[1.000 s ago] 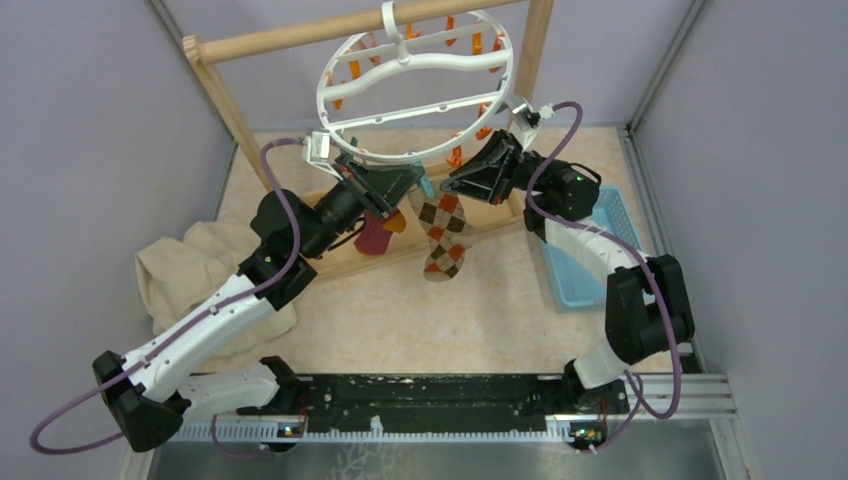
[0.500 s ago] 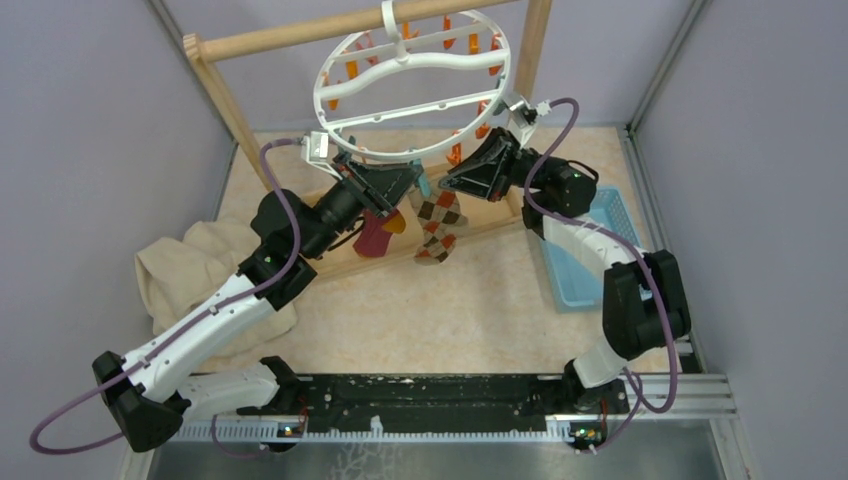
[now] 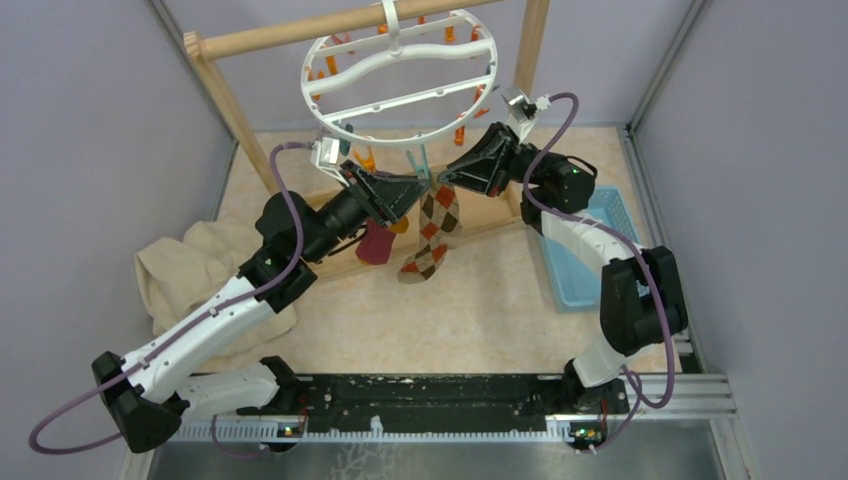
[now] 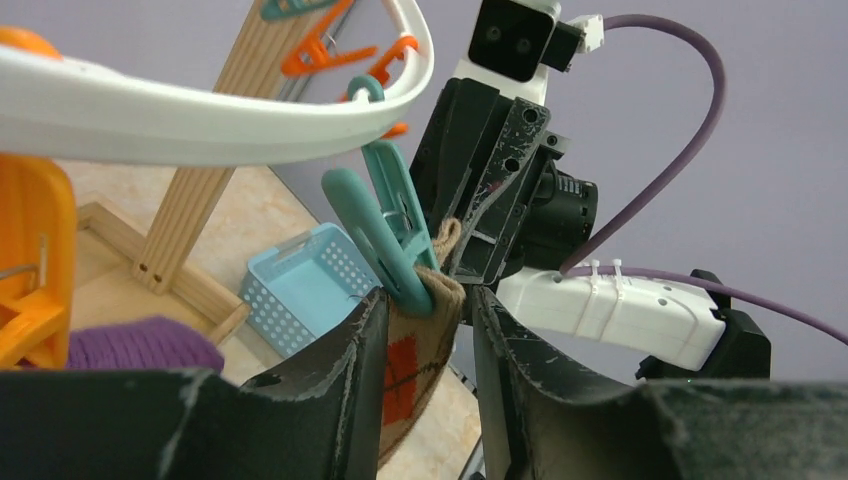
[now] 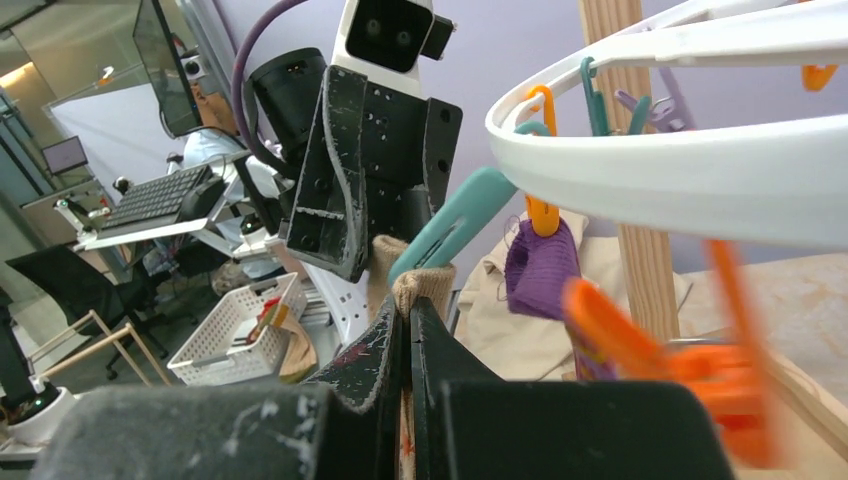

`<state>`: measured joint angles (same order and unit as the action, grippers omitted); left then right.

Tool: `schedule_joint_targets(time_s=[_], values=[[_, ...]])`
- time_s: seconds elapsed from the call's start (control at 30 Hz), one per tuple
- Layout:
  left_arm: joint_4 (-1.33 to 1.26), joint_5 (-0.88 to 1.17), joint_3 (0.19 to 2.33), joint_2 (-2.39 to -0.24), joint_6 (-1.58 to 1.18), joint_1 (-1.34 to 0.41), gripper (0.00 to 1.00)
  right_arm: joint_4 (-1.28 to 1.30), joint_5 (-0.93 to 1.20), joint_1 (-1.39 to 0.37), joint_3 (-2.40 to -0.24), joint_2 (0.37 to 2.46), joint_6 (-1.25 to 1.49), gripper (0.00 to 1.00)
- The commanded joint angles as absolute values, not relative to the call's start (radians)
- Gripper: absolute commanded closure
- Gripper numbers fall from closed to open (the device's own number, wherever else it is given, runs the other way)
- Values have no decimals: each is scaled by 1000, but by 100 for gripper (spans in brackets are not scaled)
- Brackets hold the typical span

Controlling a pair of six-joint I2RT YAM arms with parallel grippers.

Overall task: Clip the socks to the hanger
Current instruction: Clamp the sock onto the hanger, then move the clothesline to the center of the board.

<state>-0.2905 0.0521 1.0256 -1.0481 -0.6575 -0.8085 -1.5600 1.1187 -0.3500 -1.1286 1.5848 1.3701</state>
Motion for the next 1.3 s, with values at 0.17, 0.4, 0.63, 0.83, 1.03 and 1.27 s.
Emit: schedule_joint_targets(time_s=[0.17, 0.4, 0.63, 0.83, 1.03, 1.27], values=[[-275, 100, 1020, -1028, -652, -815, 48, -1720, 1081, -347, -1172, 1586, 1371, 96], [-237, 53, 1018, -997, -627, -815, 24, -1719, 1030, -341, -1142, 1598, 1339, 36], [-110, -139, 975, -877, -572, -814, 9, -1693, 886, -263, -985, 1593, 1304, 30], [-7, -291, 947, -782, -517, -814, 5, -1641, 864, -235, -880, 1554, 1242, 30], [80, -351, 893, -729, -509, -815, 5, -1090, 835, -235, -829, 1383, 844, 29], [129, -289, 815, -732, -540, -815, 5, -395, 554, -238, -858, 1193, 378, 30]])
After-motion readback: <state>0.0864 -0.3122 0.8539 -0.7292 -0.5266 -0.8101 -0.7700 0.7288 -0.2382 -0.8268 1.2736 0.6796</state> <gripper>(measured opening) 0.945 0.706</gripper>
